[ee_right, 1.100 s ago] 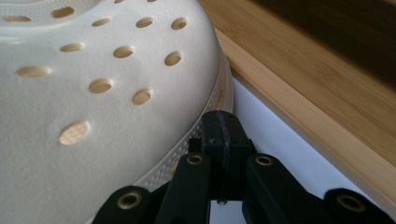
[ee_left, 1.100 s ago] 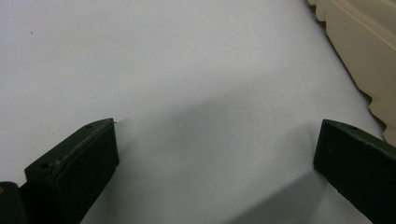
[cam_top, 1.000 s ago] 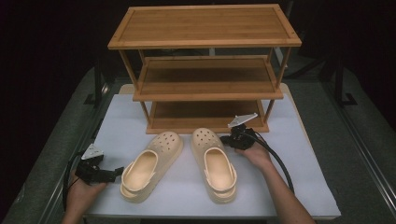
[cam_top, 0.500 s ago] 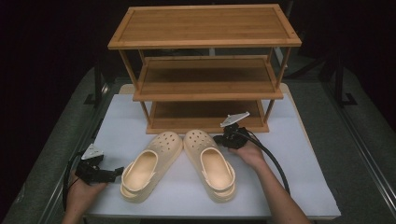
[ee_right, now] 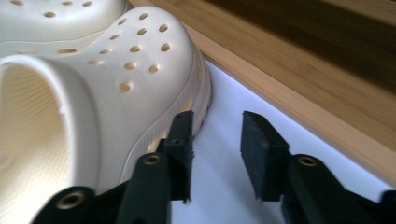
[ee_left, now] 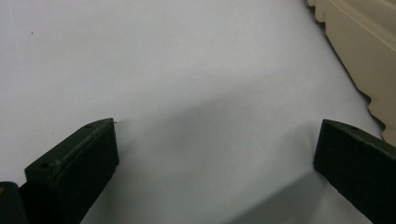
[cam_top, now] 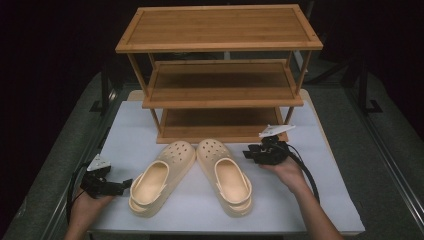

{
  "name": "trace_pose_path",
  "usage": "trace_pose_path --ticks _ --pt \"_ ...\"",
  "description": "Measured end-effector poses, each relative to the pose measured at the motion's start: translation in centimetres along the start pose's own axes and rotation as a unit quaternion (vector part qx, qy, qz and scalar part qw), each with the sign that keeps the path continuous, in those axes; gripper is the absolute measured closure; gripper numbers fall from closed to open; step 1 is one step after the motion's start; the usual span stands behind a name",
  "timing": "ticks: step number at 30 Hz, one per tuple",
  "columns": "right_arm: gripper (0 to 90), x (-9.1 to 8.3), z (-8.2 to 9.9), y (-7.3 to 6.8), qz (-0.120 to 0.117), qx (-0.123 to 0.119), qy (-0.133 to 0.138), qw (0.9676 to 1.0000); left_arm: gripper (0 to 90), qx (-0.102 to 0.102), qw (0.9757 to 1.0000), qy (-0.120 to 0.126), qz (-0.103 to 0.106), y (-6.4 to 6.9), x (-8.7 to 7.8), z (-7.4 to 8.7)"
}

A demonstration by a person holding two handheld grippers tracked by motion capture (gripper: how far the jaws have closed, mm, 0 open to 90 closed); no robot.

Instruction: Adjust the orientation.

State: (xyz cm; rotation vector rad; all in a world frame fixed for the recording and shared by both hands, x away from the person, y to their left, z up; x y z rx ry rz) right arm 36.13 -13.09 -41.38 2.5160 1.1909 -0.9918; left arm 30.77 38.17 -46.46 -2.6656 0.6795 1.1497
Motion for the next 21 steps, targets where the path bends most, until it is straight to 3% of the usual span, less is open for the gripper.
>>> trace_pose_path --ticks 5,12,16,21 --pt "50.5 -2.1 1.1 -0.3 0.012 0.02 0.003 0.9997 0.0 0.002 1.0 0.0 0.001 0.0 0.0 0.0" --pt "48.4 -3.8 1.8 -1.5 0.008 0.012 0.013 0.9998 0.2 0.0 0.9999 0.006 0.013 0.1 -0.2 -0.1" --pt "48.3 -4.1 1.5 -2.2 -0.006 0.01 0.022 0.9997 0.2 0.002 0.9996 0.022 0.017 0.3 -1.4 -0.8" --pt "47.7 -4.2 1.0 -3.4 -0.024 0.004 0.027 0.9993 0.2 0.0 0.9979 0.051 0.04 0.8 -3.5 -2.4"
Point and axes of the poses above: each handheld gripper's, and its own axes: x roughly forward along the jaws, z roughly out of its underside, y roughly to its right, the point moved 2 cm from there along x, roughly forward along the jaws, and after that the axes turned 3 degrees about -x, right-handed, at the moved point
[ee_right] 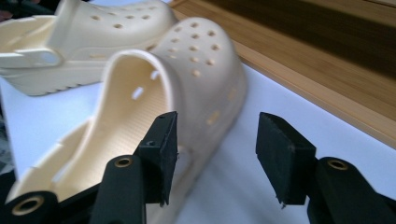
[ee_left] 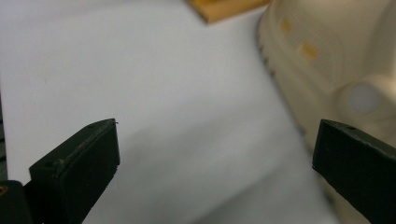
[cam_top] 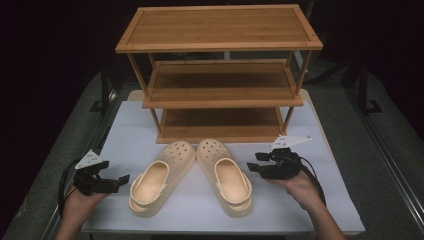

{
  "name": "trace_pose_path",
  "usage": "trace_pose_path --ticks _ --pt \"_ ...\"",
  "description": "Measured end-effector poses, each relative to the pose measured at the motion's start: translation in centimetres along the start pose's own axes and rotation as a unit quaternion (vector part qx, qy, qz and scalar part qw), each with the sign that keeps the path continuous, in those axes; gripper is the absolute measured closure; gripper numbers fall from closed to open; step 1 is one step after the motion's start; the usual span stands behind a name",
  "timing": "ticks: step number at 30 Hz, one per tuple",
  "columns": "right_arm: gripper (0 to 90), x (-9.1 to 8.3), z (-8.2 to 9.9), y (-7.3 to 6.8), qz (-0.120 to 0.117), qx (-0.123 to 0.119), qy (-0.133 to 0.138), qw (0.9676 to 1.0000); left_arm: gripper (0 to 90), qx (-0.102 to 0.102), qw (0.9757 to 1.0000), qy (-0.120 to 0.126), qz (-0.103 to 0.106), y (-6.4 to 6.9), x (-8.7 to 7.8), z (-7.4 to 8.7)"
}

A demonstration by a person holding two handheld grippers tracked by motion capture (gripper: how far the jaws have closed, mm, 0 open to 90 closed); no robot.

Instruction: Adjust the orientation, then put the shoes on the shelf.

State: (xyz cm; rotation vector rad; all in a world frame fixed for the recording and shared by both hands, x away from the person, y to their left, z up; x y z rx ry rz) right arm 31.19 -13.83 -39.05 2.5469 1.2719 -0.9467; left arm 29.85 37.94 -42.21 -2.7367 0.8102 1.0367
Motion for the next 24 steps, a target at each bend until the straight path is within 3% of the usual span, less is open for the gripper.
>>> trace_pose_path --ticks 8,11,12,16,24 --pt "47.0 0.5 -0.9 -1.7 -0.022 -0.012 0.004 0.9997 0.3 0.03 0.9982 0.023 0.047 2.4 -2.1 -2.9" --pt "47.0 1.0 -1.1 -2.1 -0.027 -0.016 0.003 0.9995 9.0 0.046 0.9955 0.034 0.075 3.4 -2.3 -3.5" --pt "47.0 1.1 -1.2 -2.1 -0.03 -0.015 0.004 0.9994 12.4 0.051 0.9942 0.035 0.088 3.8 -2.2 -3.7" --pt "47.0 1.9 -1.4 -2.2 -0.031 -0.018 -0.002 0.9994 15.7 0.063 0.9923 0.028 0.103 4.8 -1.2 -4.3" --pt "47.7 3.4 -1.7 -2.1 -0.021 -0.025 -0.014 0.9994 36.1 0.096 0.9865 0.001 0.133 6.1 1.3 -5.2"
Point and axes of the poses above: each handheld gripper's, and its own axes: x roughly forward along the jaws, z roughly out of its underside, y roughly to its right, the point moved 2 cm from there along x, roughly forward along the jaws, and after that the axes turned 3 degrees about -x, right-handed, at the moved point
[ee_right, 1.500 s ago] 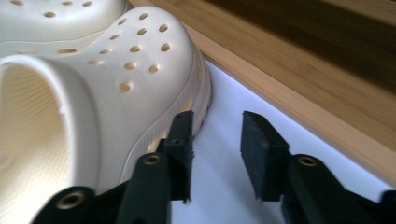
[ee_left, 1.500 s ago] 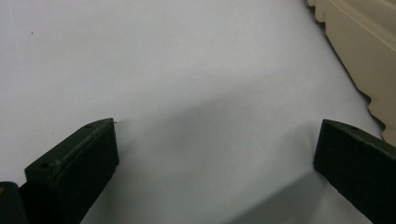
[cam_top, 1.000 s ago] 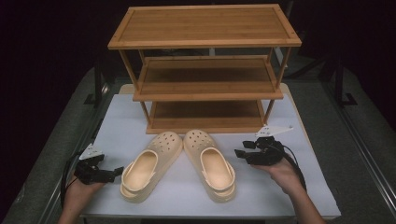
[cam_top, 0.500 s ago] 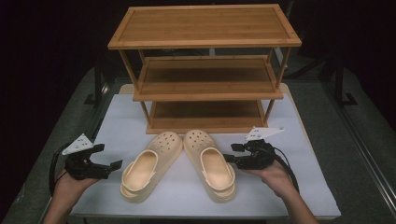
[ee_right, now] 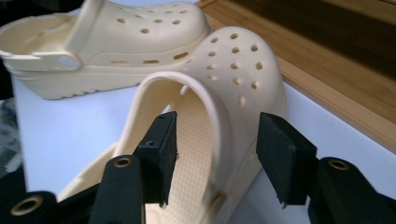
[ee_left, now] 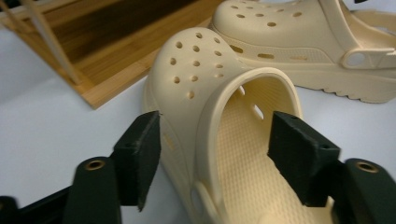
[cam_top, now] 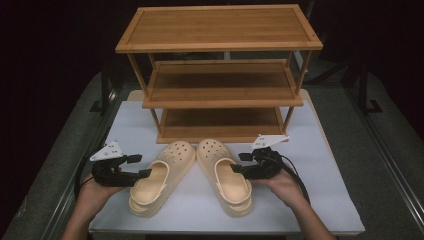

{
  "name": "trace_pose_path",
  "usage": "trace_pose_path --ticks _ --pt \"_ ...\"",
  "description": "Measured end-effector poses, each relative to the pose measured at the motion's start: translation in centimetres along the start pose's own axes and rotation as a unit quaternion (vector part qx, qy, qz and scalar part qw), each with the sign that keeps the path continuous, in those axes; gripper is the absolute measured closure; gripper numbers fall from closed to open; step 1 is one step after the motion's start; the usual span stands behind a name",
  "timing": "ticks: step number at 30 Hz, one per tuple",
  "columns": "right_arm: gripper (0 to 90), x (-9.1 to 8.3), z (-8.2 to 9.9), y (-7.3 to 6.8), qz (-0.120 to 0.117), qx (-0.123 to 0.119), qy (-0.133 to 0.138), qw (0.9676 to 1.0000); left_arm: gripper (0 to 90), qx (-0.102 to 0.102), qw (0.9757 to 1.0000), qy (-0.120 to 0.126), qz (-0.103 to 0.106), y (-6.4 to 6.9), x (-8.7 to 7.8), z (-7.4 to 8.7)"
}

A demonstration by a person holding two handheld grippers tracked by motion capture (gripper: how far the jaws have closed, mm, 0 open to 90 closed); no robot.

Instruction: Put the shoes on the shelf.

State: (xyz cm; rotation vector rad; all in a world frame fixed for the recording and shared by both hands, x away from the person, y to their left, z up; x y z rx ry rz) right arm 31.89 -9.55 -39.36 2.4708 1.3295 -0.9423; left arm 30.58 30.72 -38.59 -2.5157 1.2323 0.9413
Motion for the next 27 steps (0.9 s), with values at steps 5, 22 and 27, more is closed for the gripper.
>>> trace_pose_path --ticks 5,22,27 --pt "50.0 1.0 0.1 0.2 0.0 -0.003 -0.009 1.0 45.9 0.004 0.9999 -0.013 0.005 -0.1 1.3 0.0" --pt "65.2 2.1 1.1 0.7 0.008 -0.002 -0.019 0.9998 67.9 -0.001 0.9995 -0.031 -0.011 -0.8 2.3 0.8" --pt "68.0 2.0 1.2 0.6 0.011 -0.005 -0.014 0.9998 69.9 -0.01 0.9993 -0.034 -0.013 -0.8 2.2 0.8"
Point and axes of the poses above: each handheld gripper's, and its own axes: x roughly forward along the jaws, z roughly out of its underside, y roughly to its right, the point moved 2 cm from there along x, roughly forward along the jaws, and after that the axes turned 3 degrees about -x, right-handed, at the moved point
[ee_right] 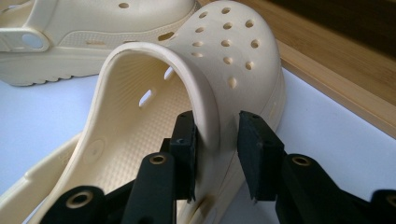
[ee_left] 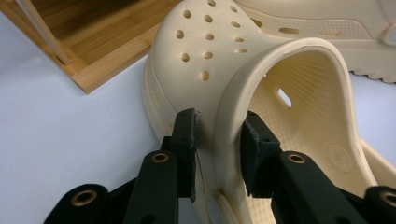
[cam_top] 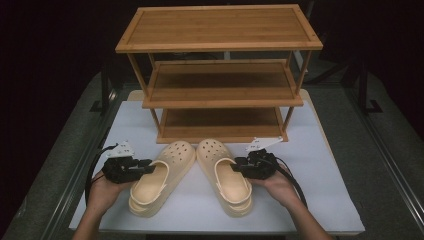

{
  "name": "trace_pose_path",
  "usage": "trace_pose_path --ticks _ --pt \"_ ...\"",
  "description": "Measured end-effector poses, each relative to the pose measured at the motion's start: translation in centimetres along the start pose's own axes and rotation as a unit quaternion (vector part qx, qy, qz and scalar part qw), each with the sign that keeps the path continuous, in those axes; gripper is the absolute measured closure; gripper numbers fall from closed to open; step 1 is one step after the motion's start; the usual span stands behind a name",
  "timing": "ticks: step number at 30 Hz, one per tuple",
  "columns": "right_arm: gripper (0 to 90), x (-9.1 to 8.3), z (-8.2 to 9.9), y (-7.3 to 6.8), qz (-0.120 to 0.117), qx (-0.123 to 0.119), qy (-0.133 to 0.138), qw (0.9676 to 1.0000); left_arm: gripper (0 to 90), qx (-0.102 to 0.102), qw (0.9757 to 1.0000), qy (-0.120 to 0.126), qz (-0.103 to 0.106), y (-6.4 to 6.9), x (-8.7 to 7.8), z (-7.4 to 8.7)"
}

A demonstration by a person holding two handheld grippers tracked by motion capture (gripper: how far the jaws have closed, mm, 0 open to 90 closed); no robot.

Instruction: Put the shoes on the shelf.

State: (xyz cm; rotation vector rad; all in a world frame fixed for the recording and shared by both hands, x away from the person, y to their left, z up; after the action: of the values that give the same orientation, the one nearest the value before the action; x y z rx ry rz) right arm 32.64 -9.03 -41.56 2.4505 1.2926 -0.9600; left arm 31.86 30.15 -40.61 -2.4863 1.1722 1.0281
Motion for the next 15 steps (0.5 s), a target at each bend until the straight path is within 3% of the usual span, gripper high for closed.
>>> trace_pose_path --ticks 15 --pt "77.8 -0.69 0.1 0.16 0.039 -0.01 0.015 0.9991 79.6 0.0 0.9991 0.003 -0.043 0.13 -0.47 -0.09"
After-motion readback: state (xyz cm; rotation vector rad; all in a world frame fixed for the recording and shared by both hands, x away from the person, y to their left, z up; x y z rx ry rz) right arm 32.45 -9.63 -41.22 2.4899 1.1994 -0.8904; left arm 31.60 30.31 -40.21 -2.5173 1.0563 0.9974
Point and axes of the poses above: each handheld gripper's, and its own axes: x roughly forward along the jaws, z roughly out of its underside, y roughly to its right, the point moved 2 cm from there along x, roughly forward along the jaws, and after that the axes turned 3 degrees about -x, right-handed, at the moved point
